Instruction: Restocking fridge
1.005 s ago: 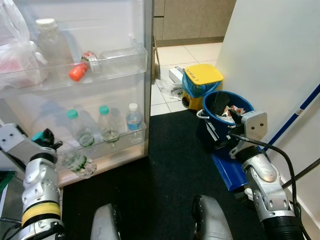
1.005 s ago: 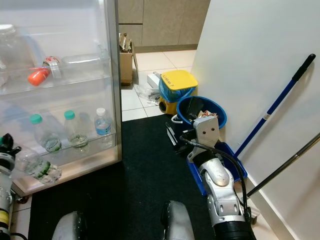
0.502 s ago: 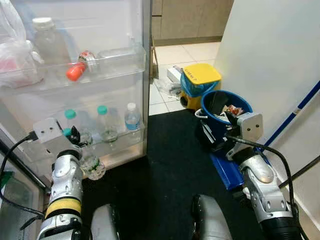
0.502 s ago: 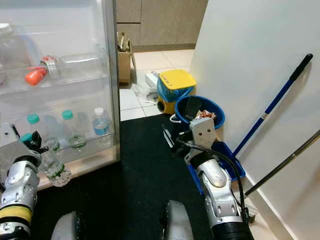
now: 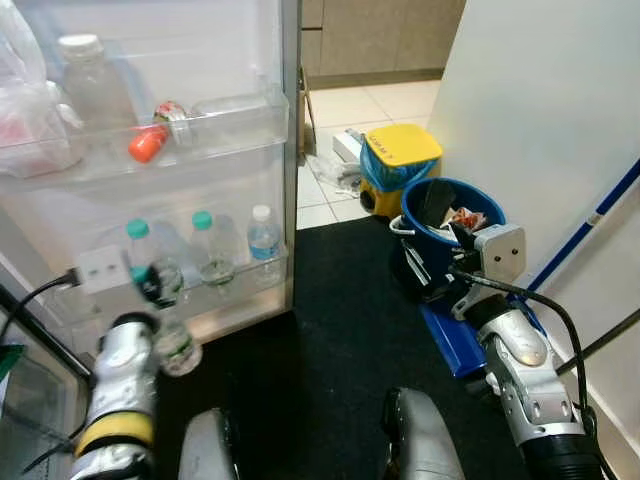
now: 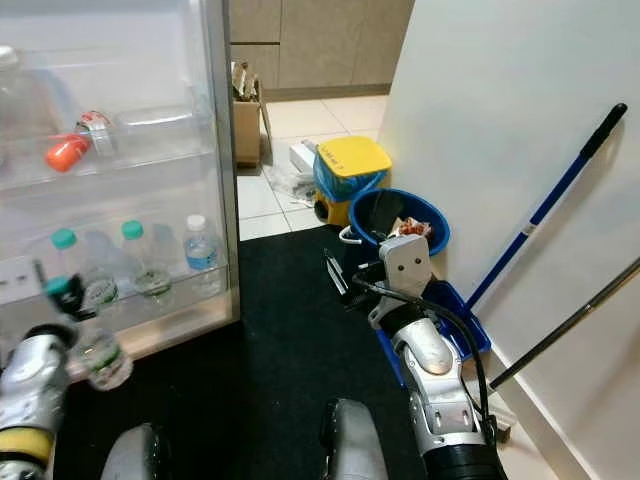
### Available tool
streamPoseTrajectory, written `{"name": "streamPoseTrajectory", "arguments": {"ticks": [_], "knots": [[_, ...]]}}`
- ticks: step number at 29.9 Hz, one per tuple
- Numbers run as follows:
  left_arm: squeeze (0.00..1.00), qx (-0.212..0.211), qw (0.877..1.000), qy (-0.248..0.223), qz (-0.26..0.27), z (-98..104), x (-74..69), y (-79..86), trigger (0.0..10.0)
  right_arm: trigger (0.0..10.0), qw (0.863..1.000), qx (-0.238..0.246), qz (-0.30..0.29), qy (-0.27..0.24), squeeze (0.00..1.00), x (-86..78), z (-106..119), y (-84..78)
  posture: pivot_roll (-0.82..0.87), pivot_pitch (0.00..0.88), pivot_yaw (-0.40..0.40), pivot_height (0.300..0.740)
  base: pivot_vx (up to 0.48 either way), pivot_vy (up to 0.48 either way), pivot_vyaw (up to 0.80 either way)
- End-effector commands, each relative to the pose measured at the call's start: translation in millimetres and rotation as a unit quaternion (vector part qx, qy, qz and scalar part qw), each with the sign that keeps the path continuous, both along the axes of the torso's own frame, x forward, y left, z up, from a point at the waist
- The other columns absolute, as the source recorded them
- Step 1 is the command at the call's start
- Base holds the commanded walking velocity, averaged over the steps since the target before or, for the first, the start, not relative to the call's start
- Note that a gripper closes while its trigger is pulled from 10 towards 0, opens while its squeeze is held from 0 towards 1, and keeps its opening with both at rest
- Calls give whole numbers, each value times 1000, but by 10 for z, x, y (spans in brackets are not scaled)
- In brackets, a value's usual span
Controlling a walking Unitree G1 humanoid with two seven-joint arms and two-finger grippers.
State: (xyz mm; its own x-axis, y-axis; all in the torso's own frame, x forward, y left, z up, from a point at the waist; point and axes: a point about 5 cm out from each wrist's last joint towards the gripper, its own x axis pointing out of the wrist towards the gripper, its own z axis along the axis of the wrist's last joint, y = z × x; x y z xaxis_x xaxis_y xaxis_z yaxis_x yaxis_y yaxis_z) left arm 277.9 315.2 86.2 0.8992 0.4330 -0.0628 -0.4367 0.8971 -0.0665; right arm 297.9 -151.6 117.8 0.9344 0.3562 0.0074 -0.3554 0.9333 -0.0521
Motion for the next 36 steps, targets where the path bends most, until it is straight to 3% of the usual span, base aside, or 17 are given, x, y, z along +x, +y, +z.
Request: {"name": "streamPoseTrajectory", "arguments": {"ticks": [1,3,4,6,9,12,16,18,22,26,28,36], "knots": [[0,-21,999,-27,5,124,3,77,10000,10000,1000,-1,-8,-3,0,6,27,-40,-43,37,-96,436,0,0,0],[0,-36,999,-38,11,155,2,100,10000,10000,1000,-1,-7,-4,0,9,31,-37,-43,37,-96,436,0,0,0],[0,-86,994,-66,30,223,1,174,10000,10000,1000,1,-8,-6,0,16,43,-36,-36,40,-94,436,0,0,0],[0,-96,992,-72,34,235,0,190,10000,10000,1000,2,-8,-7,0,17,45,-36,-36,40,-94,436,0,0,0],[0,-144,983,-100,44,310,42,262,10000,10000,1000,3,-9,-7,0,39,46,-18,-37,33,-88,436,0,0,0],[0,-156,981,-109,48,337,61,294,10000,10000,1000,3,-9,-8,0,44,51,-10,-43,30,-82,436,0,0,0],[0,-174,974,-125,68,412,4,493,10000,10000,1000,2,-16,-8,0,35,44,-65,-42,7,-65,436,0,0,0],[0,-190,970,-125,82,383,-52,616,10000,10000,1000,3,-20,-6,0,40,24,-83,-30,0,-65,436,0,0,0],[0,-206,966,-122,101,331,-64,670,10000,10000,1000,5,-20,-6,0,54,17,-71,-26,0,-65,436,0,0,0],[0,-217,963,-117,108,292,-47,667,10000,10000,1000,8,-19,-6,0,67,18,-56,-22,0,-66,436,0,0,0],[0,-203,971,-95,86,251,46,558,10000,10000,1000,8,-15,-10,0,91,42,-28,-27,0,-67,436,0,0,0],[0,-224,966,-110,65,270,208,390,10000,10000,1000,5,-13,-10,0,91,38,-39,-28,0,-74,436,0,0,0]]}}
